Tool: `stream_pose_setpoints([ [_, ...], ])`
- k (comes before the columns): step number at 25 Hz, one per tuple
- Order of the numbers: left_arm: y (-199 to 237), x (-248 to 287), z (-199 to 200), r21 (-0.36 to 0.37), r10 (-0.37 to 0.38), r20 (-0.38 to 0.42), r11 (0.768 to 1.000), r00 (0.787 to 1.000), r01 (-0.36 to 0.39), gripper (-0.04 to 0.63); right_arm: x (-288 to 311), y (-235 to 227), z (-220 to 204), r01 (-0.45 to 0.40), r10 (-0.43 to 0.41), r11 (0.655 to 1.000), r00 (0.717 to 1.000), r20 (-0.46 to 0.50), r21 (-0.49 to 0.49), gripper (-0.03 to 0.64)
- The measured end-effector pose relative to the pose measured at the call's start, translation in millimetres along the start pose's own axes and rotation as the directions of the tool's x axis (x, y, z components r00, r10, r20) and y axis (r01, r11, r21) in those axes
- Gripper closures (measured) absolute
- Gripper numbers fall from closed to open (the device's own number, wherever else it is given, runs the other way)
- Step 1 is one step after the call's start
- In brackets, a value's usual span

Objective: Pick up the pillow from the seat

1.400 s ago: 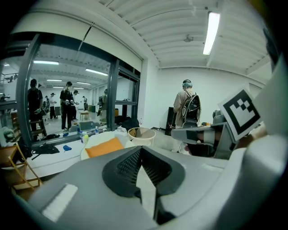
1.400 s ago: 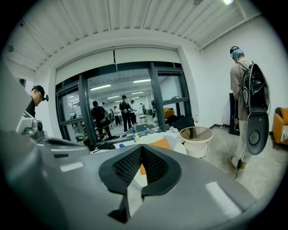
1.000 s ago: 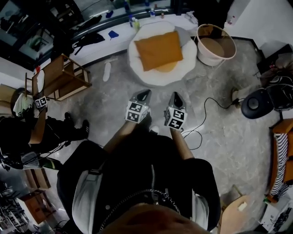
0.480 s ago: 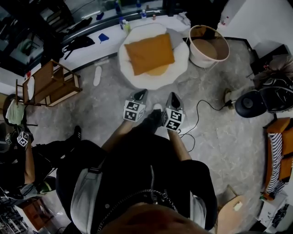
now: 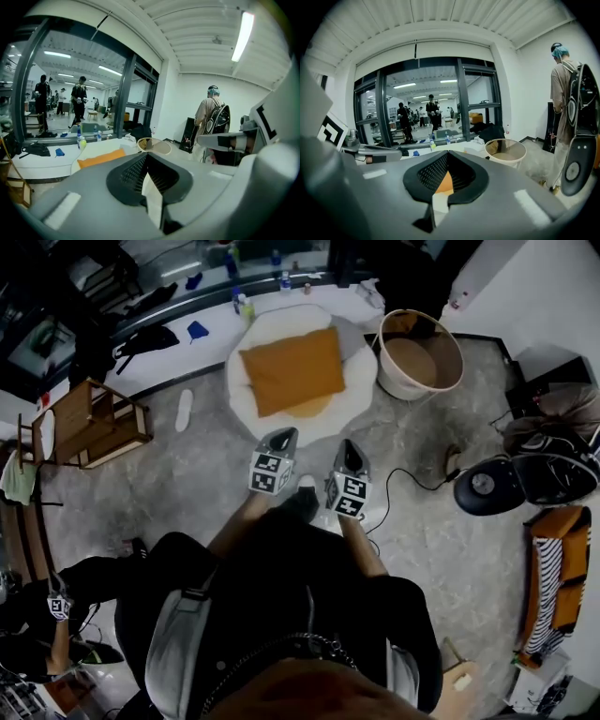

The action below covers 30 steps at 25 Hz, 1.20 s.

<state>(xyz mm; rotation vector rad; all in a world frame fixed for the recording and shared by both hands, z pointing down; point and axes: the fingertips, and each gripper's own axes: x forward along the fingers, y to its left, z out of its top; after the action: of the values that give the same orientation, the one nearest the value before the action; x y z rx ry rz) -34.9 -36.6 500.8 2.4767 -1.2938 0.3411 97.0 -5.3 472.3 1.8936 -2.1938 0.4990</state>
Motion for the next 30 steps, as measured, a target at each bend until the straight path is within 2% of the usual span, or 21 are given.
stream_pose_setpoints([
  [5,13,60,32,-0.026,0.031,0.016,0.999,0.999,-0.03,0.584,56,-29,36,-0.035,0.035,0.999,0.999,-0.008,-0.029,0.614],
  [11,29,112,46,-0.038,0.056,0.015,0.998,0.998,-0.055,0.584,111,-49,67,-0.08,0.08,0.994,0.997,-0.003,-0.074,0.614],
  [15,41,127,54,-0.029,0.07,0.006,0.997,0.998,-0.07,0.584,139,-55,76,-0.095,0.094,0.992,0.995,-0.016,-0.085,0.614],
  [20,69,138,56,-0.034,0.123,0.003,0.992,0.992,-0.123,0.584,172,-41,86,-0.155,0.152,0.982,0.988,-0.028,-0.109,0.614],
  [30,115,169,69,-0.056,0.209,-0.004,0.976,0.978,-0.208,0.584,248,-41,108,-0.238,0.236,0.962,0.971,-0.031,-0.132,0.614],
])
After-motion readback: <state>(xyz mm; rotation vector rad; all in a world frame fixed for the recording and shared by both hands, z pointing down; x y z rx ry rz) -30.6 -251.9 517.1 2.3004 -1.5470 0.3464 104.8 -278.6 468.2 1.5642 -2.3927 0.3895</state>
